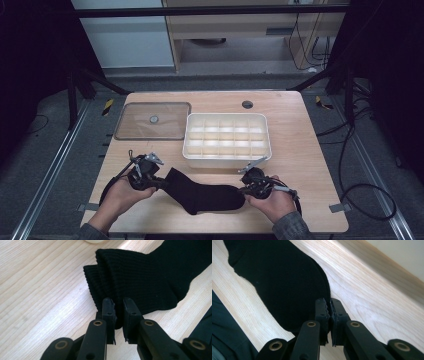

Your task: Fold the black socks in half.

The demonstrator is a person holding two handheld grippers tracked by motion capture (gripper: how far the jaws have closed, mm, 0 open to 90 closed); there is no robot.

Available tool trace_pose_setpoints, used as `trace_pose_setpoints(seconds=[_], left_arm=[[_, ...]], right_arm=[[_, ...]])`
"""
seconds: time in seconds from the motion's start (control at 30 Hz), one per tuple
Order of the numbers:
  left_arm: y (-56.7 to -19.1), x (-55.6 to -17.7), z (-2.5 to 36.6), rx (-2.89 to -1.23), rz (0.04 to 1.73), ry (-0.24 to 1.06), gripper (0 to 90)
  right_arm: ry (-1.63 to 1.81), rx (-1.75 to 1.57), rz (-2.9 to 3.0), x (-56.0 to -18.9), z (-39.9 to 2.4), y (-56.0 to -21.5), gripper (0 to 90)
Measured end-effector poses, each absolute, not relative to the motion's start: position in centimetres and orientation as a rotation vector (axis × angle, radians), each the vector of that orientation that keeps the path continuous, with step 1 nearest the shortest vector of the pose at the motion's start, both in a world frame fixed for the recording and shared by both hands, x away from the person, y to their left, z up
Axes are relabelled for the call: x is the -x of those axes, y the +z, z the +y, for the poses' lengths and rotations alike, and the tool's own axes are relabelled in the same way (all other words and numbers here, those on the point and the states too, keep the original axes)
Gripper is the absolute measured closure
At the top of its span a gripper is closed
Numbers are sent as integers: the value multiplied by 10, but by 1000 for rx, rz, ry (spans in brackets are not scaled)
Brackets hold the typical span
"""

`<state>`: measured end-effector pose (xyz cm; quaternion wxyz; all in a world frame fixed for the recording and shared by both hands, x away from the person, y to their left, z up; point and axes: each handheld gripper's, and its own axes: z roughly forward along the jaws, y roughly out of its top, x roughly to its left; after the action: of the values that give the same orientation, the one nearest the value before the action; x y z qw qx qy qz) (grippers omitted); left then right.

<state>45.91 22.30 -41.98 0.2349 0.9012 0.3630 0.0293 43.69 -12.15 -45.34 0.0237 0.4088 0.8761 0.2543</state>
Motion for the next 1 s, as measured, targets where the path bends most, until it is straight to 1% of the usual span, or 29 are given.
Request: trace_pose_setpoints(seconds=[0.17,0.2,0.27,0.3,0.4,0.43,0.53,0.57,0.7,0.77,0.83,1.0], left_arm=[[-415,-458,229,-2476,996,90,810],[-415,-458,230,-2475,996,91,810],[-414,-458,231,-2473,998,92,810],[-414,-458,232,-2474,997,90,809],[-413,-458,233,-2473,995,89,809],[-413,-458,233,-2472,995,89,809],[-412,-457,234,-2473,994,91,809],[-412,-457,234,-2474,995,92,809],[-411,-458,236,-2473,997,93,809],[-410,-458,236,-2474,994,91,809],[-409,-458,236,-2476,990,91,809],[-405,-458,238,-2477,989,100,809]], right_arm=[[787,-1229,2733,-440,-107,-456,846],[784,-1232,2733,-440,-104,-457,818],[786,-1227,2724,-440,-102,-457,705],[789,-1227,2719,-440,-102,-456,663],[794,-1230,2703,-438,-103,-453,593],[792,-1231,2704,-438,-103,-453,582],[780,-1233,2720,-437,-102,-456,607],[775,-1239,2719,-437,-102,-458,631],[775,-1239,2743,-436,-102,-460,789],[778,-1225,2746,-437,-103,-460,827],[778,-1233,2748,-436,-102,-460,843],[794,-1218,2752,-436,-100,-460,849]])
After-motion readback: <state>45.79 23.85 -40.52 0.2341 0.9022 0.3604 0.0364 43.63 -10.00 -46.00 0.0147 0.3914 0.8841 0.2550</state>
